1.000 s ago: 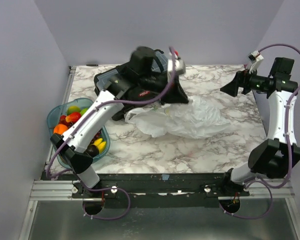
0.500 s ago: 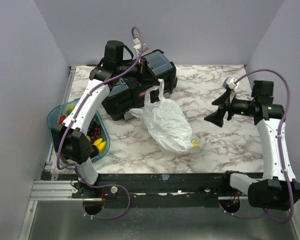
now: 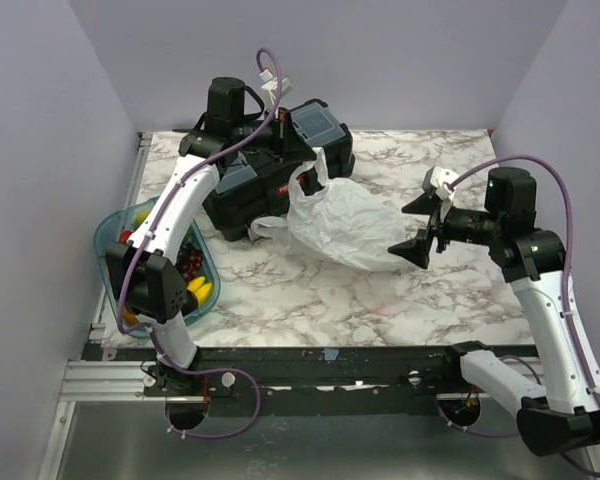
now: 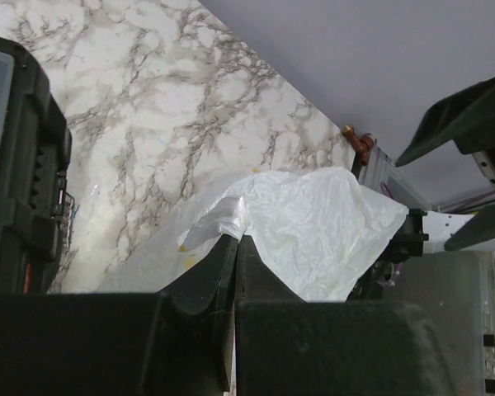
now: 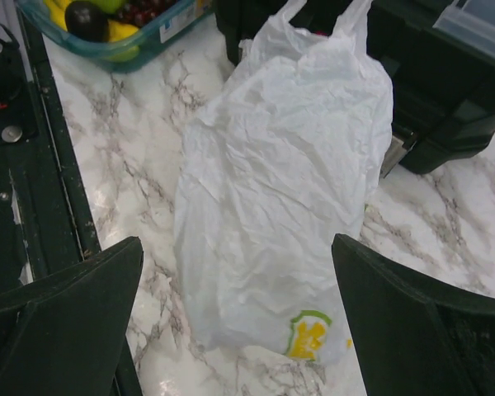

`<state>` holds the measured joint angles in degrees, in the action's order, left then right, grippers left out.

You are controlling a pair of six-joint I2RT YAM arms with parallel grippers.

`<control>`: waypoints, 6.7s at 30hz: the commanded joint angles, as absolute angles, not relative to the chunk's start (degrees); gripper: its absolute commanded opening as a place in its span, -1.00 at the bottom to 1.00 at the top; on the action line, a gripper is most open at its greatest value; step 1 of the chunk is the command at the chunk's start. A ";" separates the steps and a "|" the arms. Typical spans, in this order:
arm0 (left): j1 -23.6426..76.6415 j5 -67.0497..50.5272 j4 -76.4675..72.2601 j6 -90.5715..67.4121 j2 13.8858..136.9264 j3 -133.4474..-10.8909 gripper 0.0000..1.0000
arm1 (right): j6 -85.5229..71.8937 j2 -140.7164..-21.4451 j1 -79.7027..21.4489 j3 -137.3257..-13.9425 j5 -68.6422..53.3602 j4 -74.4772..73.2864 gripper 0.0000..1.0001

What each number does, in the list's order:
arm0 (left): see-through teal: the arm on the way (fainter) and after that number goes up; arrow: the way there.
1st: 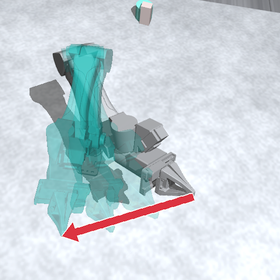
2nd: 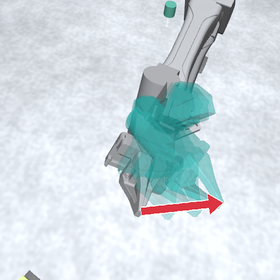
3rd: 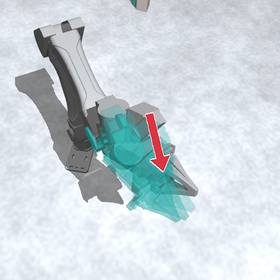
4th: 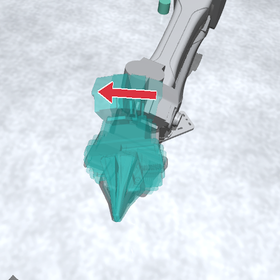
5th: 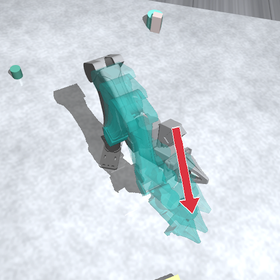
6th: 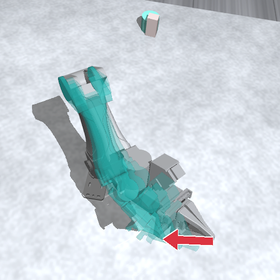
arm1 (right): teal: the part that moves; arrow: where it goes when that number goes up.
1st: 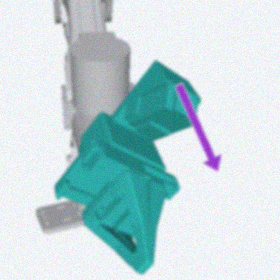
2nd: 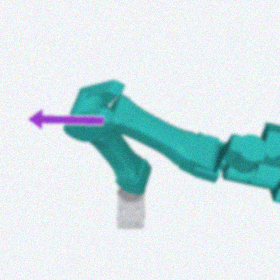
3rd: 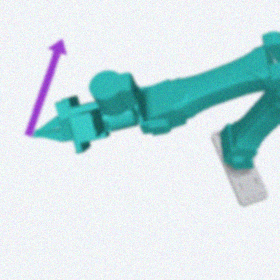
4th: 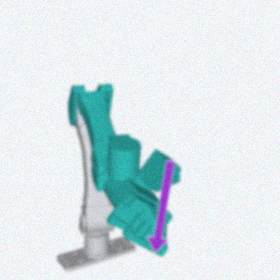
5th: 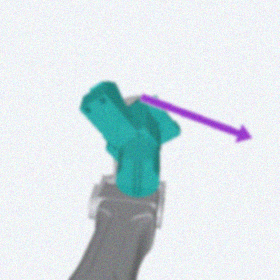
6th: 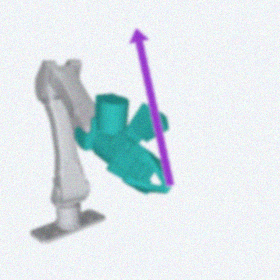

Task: Place the fake fruits into the plastic bag and tie a complex knot

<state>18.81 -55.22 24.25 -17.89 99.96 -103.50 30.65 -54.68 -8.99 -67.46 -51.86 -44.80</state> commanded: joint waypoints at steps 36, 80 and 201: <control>15.10 -54.99 24.04 -17.84 102.70 -107.23 -1.00 | 81.26 -69.50 -12.20 -62.14 -22.04 -36.81 1.00; 31.54 -57.03 62.70 36.02 82.29 -93.17 -1.00 | 71.37 -79.19 10.99 -88.20 -52.76 -81.30 1.00; 10.64 -43.64 52.52 14.03 82.70 -99.06 0.97 | 5.01 -66.05 -33.00 -56.56 -11.01 -32.10 -0.99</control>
<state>17.80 -39.88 49.28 9.30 91.35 -99.61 9.52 -64.47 -33.82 -58.15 -12.21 -33.71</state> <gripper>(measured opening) 0.983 0.008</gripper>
